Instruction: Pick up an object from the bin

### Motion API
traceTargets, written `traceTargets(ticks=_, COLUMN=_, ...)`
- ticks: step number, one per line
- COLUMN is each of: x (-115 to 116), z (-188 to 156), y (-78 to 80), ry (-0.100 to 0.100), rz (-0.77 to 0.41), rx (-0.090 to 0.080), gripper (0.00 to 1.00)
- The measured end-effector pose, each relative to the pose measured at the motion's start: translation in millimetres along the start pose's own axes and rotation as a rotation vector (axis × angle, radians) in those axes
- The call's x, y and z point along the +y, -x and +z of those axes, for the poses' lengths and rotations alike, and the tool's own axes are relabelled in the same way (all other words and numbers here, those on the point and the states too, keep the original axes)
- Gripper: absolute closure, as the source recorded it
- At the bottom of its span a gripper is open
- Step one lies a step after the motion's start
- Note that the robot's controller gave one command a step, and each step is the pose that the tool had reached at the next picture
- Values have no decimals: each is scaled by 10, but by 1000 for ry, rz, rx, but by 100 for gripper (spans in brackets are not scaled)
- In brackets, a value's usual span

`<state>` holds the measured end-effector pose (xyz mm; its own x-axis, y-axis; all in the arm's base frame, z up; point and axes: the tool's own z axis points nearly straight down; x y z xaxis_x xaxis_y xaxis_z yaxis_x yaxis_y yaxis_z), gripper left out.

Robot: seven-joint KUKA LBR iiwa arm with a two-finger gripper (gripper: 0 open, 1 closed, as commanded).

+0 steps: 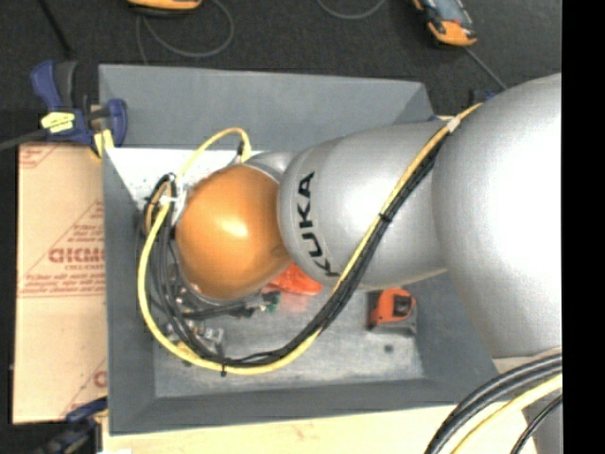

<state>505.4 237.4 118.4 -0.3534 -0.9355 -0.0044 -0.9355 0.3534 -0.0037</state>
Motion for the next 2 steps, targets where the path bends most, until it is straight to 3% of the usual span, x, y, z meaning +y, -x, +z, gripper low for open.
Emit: traceTargets(ticks=2, x=0, z=-93, y=-4, ry=1, rz=3, rx=1, gripper=100)
